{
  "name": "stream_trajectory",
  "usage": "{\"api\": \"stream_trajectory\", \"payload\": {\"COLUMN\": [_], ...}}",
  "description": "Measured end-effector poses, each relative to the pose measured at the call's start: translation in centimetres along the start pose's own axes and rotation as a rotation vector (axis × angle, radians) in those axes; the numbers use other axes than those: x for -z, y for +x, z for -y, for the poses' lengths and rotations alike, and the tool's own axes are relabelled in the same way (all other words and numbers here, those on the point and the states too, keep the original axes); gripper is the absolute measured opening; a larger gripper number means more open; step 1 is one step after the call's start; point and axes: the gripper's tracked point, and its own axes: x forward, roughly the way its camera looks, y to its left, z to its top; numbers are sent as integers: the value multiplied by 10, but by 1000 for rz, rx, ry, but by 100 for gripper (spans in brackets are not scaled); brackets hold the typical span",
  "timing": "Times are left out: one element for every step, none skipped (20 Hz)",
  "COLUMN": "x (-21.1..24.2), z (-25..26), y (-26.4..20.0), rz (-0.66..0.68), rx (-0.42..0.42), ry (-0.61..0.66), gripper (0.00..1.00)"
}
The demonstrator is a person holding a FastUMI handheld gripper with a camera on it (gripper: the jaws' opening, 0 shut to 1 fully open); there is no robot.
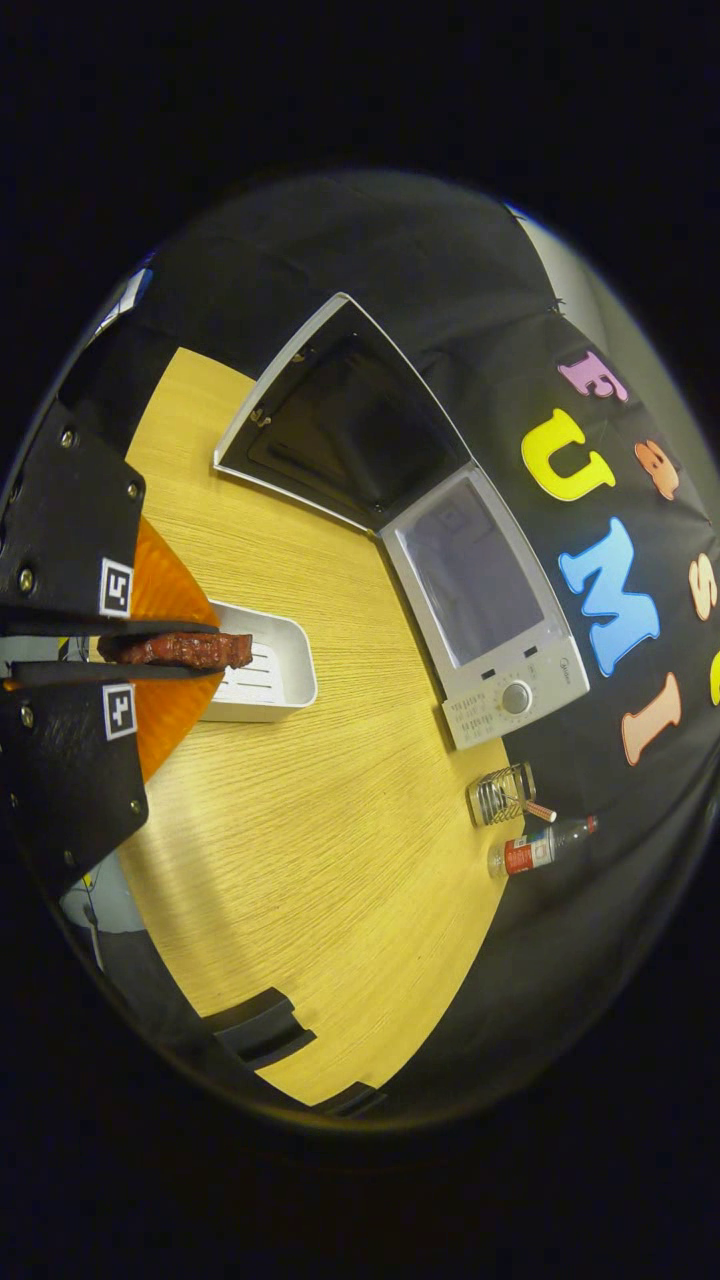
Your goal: Open the microwave, put the food inside, and close the microwave door.
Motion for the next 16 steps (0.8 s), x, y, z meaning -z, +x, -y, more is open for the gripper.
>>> {"api": "stream_trajectory", "payload": {"x": [-5,-9,-16,-23,-32,-41,-50,-59,-68,-76,-85,-95,-104,-113,-123,-128], "z": [-3,-5,-8,-11,-15,-21,-27,-33,-39,-42,-48,-58,-64,-72,-79,-84], "y": [-3,-3,-4,-5,-7,-7,-7,-7,-5,-3,0,4,7,12,18,23], "rz": [4,7,13,22,31,40,52,64,74,86,95,106,116,126,134,142], "rx": [-3,-3,-6,-6,-13,-22,-33,-40,-42,-40,-47,-59,-70,-83,-92,-98], "ry": [6,6,4,0,-4,-7,-15,-27,-44,-63,-77,-88,-92,-95,-98,-101], "gripper": [10,10,10,10,10,10,10,10,10,10,10,10,10,10,10,10]}}
